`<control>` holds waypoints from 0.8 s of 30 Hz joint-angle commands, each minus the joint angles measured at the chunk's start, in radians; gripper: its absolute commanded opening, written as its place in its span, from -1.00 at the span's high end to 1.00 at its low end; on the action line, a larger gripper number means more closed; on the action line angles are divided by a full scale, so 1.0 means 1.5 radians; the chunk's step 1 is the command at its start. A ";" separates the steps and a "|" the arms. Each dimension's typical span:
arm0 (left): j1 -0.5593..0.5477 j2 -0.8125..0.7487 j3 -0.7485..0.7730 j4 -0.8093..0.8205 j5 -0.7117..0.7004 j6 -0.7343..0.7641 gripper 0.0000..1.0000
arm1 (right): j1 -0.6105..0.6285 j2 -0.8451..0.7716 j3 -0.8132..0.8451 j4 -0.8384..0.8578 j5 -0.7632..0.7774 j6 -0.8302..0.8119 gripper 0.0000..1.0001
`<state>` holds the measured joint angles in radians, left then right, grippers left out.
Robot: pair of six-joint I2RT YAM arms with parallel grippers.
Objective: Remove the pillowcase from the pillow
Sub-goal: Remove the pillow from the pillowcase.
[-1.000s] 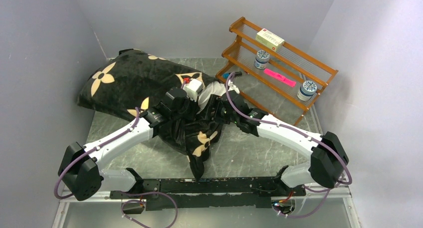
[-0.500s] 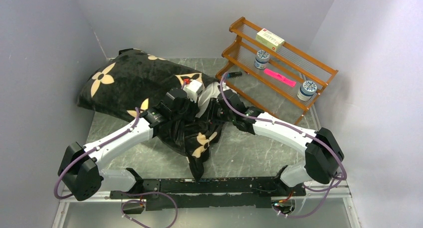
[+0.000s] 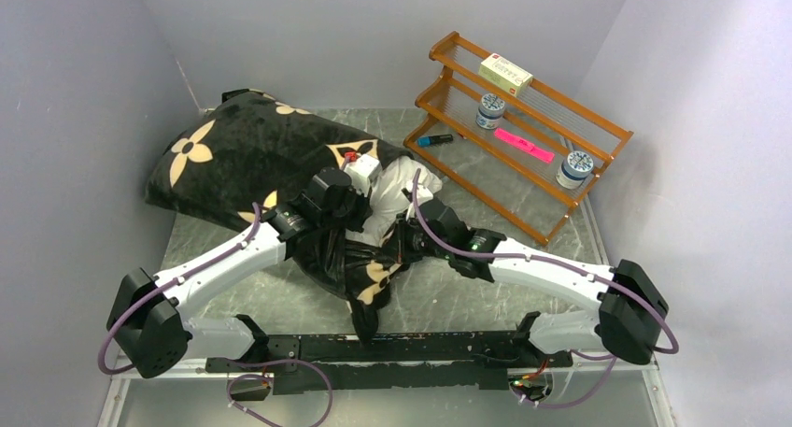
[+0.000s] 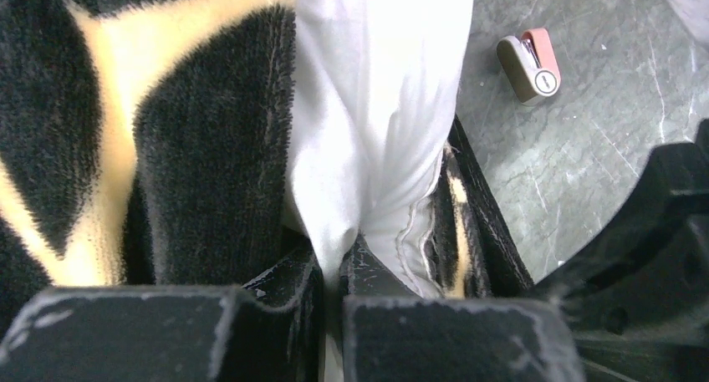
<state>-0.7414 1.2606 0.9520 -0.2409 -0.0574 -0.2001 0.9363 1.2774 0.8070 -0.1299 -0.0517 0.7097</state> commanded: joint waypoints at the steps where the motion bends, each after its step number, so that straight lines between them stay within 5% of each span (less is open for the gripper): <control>1: 0.016 -0.026 0.014 0.097 -0.074 0.018 0.90 | 0.055 -0.050 -0.066 -0.110 -0.110 -0.076 1.00; 14: 0.033 -0.033 0.023 0.093 -0.079 0.010 0.90 | 0.108 -0.098 -0.182 -0.025 -0.095 -0.147 1.00; 24: 0.044 0.002 0.146 0.076 -0.059 -0.057 0.90 | 0.139 -0.099 -0.216 -0.007 -0.028 -0.162 1.00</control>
<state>-0.7277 1.2667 1.0107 -0.3401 -0.0238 -0.2737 1.0622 1.1347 0.5549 0.1394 0.0521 0.5037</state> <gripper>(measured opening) 0.083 0.013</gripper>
